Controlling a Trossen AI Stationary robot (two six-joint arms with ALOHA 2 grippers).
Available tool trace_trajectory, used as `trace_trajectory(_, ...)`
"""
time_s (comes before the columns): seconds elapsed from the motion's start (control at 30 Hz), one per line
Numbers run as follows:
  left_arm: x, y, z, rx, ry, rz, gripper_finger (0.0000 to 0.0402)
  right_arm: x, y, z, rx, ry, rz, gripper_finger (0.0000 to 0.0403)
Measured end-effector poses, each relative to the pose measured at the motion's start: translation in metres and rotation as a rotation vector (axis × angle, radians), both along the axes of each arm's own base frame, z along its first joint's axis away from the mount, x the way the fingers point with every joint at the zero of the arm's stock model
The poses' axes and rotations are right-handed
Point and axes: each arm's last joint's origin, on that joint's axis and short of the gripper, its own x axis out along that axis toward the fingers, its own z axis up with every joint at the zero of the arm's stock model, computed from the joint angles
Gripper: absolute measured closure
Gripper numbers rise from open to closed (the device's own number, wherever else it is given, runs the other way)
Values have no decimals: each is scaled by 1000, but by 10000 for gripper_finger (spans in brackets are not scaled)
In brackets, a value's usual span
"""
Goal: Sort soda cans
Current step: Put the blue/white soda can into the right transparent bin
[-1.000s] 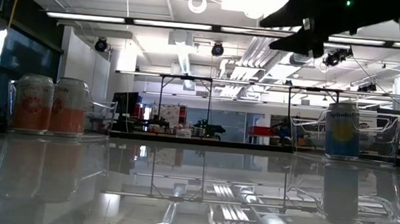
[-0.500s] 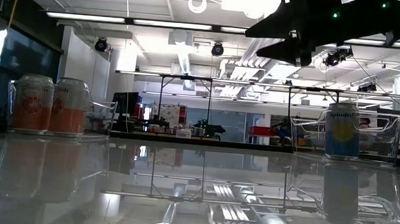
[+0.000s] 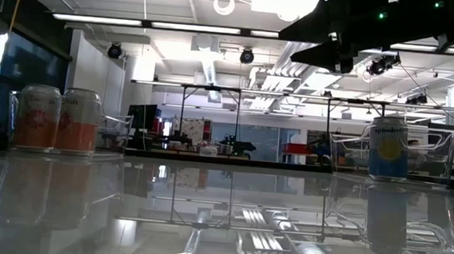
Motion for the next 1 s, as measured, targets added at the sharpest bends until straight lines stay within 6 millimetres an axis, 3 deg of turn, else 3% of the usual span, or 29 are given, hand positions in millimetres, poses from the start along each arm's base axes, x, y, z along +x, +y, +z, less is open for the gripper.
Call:
trace_trajectory(0.33,11,-5,-11,-37,56,-66,38,0,1,0,1,1,5,29)
trace_trajectory(0.63,11,1,-30,-92,128,-86,94,-5,16,6,-11,-14,63,29)
trace_trajectory(0.83,19,7,-24,-86,91,-97,103,-22,33,25,-40,-75,62,29)
trace_trajectory(1.0,51,30,-14,-7,-38,-137,106,-45,47,50,1,-159,42,29)
